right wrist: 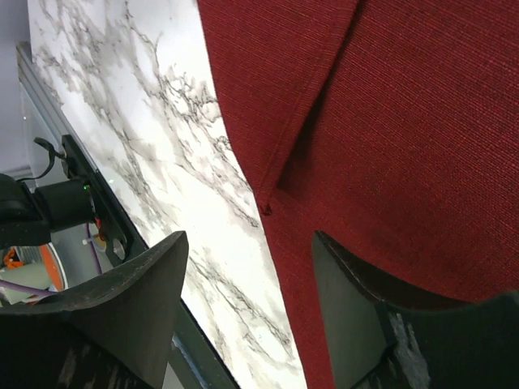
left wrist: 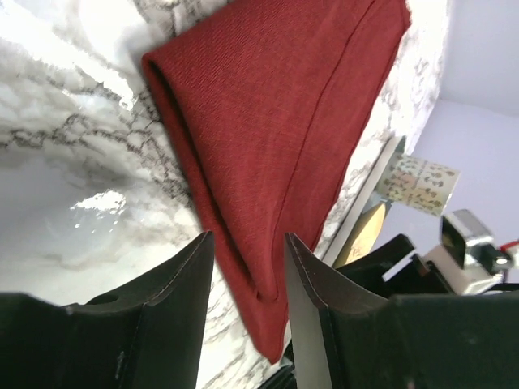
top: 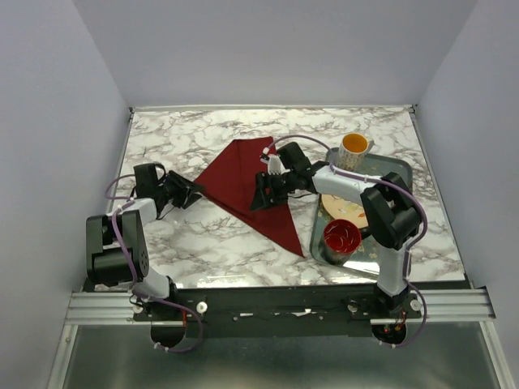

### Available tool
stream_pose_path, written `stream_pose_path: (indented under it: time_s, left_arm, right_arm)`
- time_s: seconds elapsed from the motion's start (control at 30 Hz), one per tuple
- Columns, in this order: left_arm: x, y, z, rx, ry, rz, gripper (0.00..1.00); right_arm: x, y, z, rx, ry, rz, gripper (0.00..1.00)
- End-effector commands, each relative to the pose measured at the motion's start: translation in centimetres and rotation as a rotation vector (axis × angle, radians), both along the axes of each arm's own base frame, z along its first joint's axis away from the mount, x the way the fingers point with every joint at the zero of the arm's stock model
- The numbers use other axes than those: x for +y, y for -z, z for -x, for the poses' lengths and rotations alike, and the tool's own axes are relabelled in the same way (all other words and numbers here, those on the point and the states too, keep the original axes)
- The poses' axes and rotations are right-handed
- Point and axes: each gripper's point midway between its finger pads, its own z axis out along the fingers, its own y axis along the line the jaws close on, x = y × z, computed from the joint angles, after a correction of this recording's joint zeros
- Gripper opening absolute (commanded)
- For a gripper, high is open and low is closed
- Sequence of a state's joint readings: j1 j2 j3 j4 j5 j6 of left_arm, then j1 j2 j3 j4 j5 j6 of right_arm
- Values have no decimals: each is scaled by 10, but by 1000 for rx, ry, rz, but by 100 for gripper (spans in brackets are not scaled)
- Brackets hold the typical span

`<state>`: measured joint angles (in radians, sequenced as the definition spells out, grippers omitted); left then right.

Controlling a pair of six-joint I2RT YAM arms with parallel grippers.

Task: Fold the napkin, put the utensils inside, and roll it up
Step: Fold the napkin

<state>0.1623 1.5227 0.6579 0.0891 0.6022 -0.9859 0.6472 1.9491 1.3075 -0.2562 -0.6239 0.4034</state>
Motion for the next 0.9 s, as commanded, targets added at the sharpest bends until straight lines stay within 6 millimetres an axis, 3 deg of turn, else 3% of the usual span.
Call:
stream_pose_path:
  time_s: [0.0, 0.3, 0.37, 0.5, 0.67, 0.87]
  left_arm:
    - [0, -13, -15, -76, -14, 33, 47]
    - [15, -7, -29, -48, -93, 10, 36]
    - [20, -2, -26, -27, -115, -30, 38]
    - [29, 0, -24, -23, -132, -90, 52]
    - [33, 8, -31, -14, -141, -109, 51]
    - [36, 11, -40, -14, -141, -124, 44]
  right_arm:
    - [3, 16, 4, 50, -3, 17, 68]
    - [5, 19, -2, 40, 14, 30, 63]
    - [5, 20, -3, 46, 18, 30, 63]
    - [7, 21, -5, 51, 21, 29, 62]
    - [8, 20, -6, 53, 24, 25, 62]
    - [12, 18, -6, 58, 22, 18, 62]
